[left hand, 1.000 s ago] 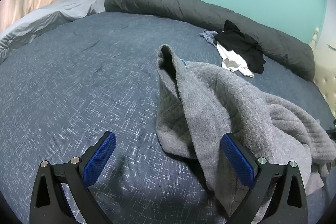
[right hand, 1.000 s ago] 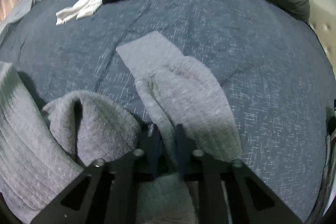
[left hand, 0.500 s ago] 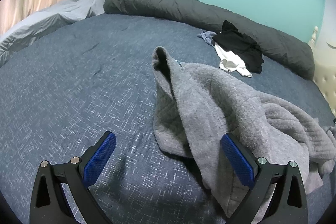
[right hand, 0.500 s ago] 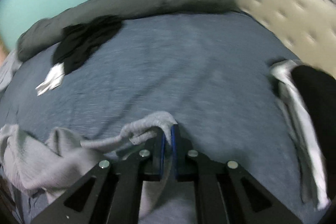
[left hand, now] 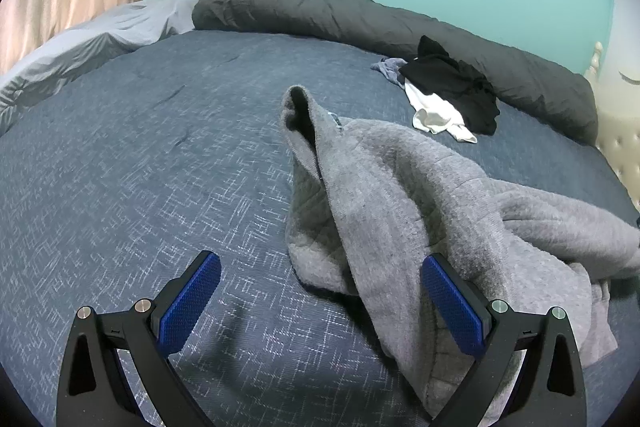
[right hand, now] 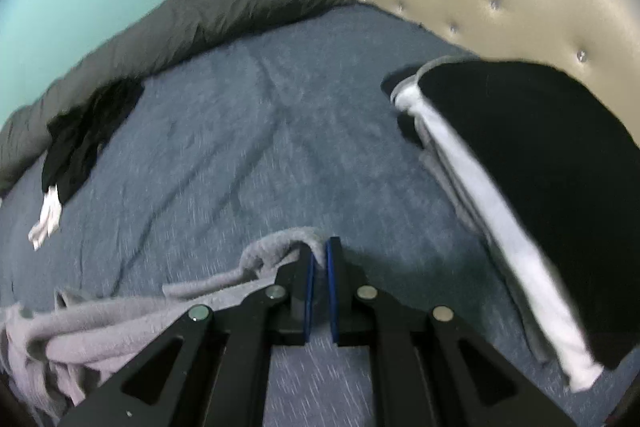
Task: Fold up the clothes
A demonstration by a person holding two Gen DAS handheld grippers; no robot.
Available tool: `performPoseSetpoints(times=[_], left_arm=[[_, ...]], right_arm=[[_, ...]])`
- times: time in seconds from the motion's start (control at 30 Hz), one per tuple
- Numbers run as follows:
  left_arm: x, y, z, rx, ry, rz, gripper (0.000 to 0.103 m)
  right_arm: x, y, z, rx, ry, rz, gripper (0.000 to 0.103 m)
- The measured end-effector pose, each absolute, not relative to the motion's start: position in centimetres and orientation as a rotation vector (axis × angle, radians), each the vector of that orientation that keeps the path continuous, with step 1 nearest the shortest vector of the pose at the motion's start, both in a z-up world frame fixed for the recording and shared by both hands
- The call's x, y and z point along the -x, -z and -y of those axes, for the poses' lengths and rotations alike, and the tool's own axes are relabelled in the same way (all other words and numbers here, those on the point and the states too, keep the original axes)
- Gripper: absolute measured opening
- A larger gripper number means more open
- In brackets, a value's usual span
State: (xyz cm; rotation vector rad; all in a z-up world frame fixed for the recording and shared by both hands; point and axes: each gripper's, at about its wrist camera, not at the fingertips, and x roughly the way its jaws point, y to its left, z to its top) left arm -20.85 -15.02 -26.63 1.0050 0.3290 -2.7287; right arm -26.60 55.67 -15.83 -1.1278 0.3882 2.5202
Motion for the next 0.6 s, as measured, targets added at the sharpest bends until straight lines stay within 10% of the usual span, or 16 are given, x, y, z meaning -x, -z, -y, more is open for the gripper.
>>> performPoseSetpoints(times=[0.6], left_arm=[[20.3,26.5,16.4,-0.996,2.721,-0.379,0.103]], right_arm=[[26.8,18.1,-52.4,1.167,-2.504,-0.408,0.027]])
